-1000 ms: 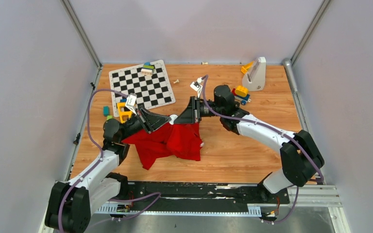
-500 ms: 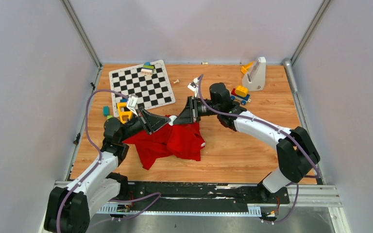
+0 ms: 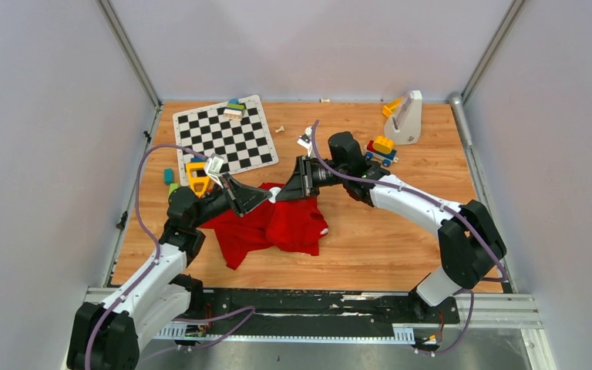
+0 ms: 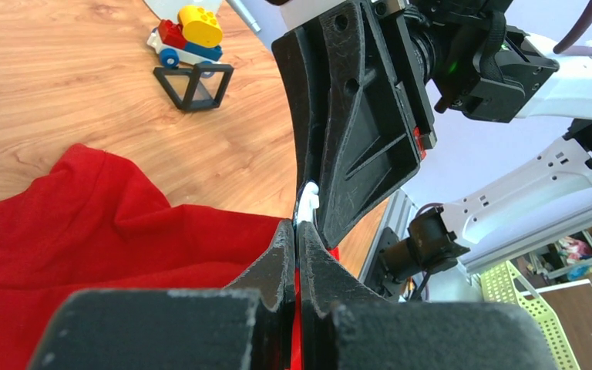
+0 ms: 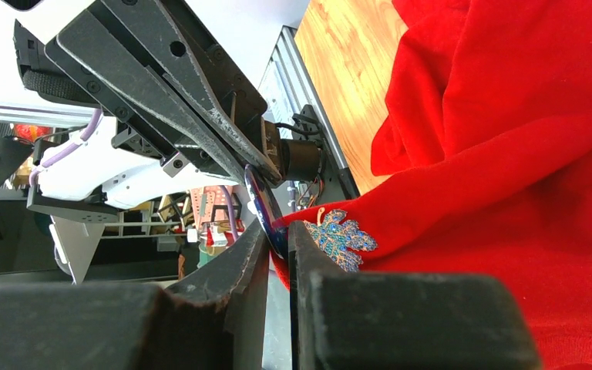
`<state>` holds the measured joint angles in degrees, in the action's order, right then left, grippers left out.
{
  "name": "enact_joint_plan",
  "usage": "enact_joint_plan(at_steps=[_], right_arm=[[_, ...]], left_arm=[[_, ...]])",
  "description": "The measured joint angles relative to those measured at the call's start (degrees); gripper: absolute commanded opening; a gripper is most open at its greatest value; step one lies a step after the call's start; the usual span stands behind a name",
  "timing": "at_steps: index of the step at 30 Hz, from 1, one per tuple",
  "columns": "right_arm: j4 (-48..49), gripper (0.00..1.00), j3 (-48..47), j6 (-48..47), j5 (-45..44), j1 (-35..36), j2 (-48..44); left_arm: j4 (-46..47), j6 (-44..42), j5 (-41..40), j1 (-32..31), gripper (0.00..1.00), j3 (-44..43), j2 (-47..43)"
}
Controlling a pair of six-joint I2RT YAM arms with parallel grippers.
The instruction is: Remove the brooch from the garment
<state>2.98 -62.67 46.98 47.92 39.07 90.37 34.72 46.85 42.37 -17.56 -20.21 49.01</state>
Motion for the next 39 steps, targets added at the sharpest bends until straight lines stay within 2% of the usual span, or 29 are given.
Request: enact_joint_plan(at_steps=[12, 16, 23, 26, 36, 39], right_arm=[[0.0, 0.06, -0.1, 1.5, 1.0, -0.2, 0.4], [0.8, 0.1, -0.1, 1.4, 2.0, -0.4, 0.4], [0.7, 0.58, 0.5, -1.4, 2.2, -0.7, 0.4], [1.6, 0.67, 2.7, -2.4, -0.6, -0.9, -0.5], [8.6, 0.7, 10.6, -6.2, -6.4, 0.8, -3.8], [10.2, 0.61, 12.3, -7.3, -6.5, 1.4, -4.0]], left_arm=[[-1.0, -1.2, -1.3, -1.1, 0.0, 0.0, -1.8], [0.1, -0.8, -1.3, -1.3, 0.0, 0.0, -1.8], [-1.1, -1.7, -1.3, -3.0, 0.0, -0.8, -1.4], [-7.5, -4.2, -3.8, -4.2, 0.0, -3.0, -2.4], [-25.5, -12.1, -9.9, -6.3, 0.0, -10.4, -2.4], [-28.8, -13.8, -11.1, -6.4, 0.0, -11.7, -2.1]])
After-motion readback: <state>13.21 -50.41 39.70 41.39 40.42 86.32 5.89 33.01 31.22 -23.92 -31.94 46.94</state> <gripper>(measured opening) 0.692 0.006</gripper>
